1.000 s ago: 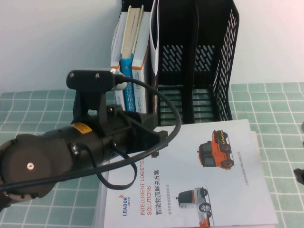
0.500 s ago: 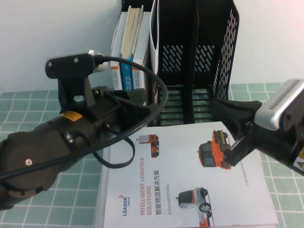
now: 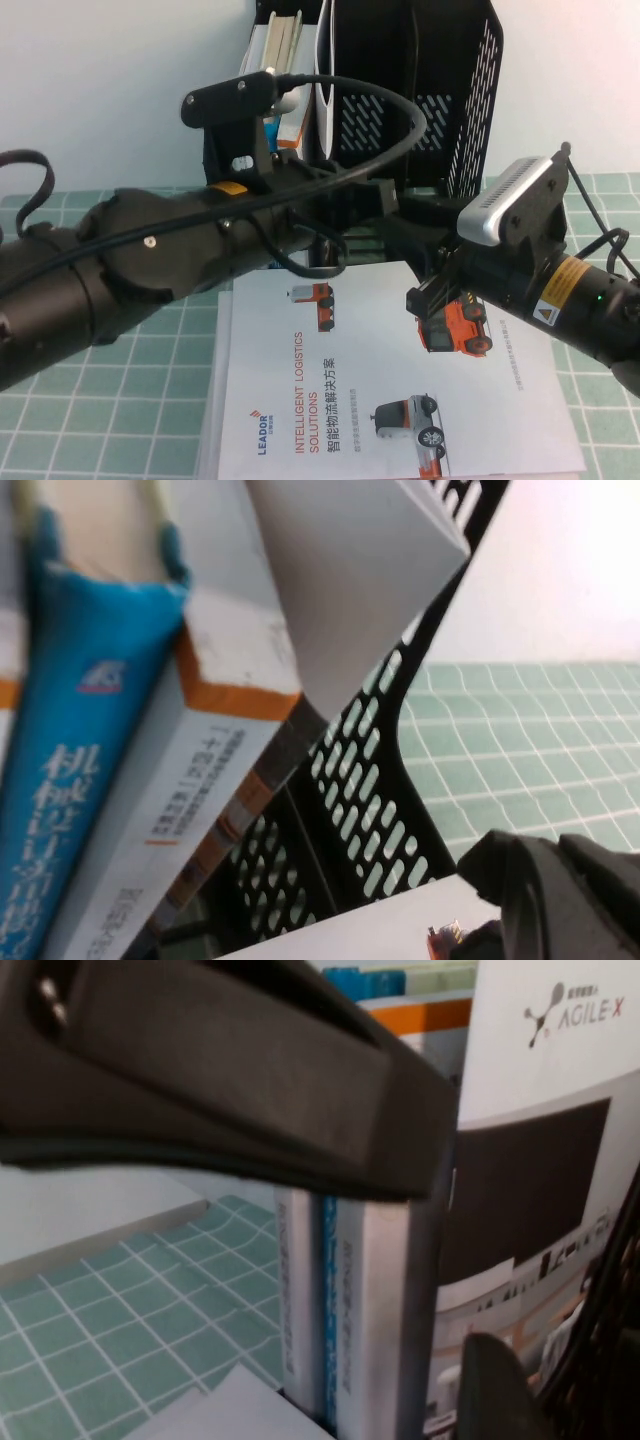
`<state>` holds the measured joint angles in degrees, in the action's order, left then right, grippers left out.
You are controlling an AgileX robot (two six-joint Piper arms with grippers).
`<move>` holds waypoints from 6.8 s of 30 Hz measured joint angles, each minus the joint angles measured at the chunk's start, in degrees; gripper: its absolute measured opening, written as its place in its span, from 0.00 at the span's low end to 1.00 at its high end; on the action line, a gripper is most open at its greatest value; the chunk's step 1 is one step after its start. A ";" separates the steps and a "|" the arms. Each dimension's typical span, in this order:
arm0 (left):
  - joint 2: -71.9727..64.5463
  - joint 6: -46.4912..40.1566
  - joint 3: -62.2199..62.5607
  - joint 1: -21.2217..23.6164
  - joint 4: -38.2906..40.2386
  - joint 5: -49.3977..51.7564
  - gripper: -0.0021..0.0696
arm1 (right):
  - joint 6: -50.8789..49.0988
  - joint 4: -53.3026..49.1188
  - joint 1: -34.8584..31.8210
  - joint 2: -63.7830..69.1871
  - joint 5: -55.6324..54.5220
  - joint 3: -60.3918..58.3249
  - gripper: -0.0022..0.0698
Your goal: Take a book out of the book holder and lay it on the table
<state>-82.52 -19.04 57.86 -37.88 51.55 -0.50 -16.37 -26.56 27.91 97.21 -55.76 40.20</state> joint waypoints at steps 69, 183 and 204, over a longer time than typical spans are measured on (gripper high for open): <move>-2.42 -3.71 2.24 7.93 3.67 5.05 0.03 | 10.92 19.83 5.68 13.92 3.07 16.93 0.09; 44.78 25.46 -1.57 7.93 -57.00 40.44 0.03 | 17.48 -10.93 32.71 -52.23 120.70 23.13 0.04; 70.83 25.58 -39.76 7.93 -49.15 27.01 0.03 | -1.32 0.67 32.71 -85.02 95.00 -23.12 0.03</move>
<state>-11.69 6.54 18.10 -29.95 2.40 26.52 -17.68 -25.88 60.62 12.18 39.24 17.07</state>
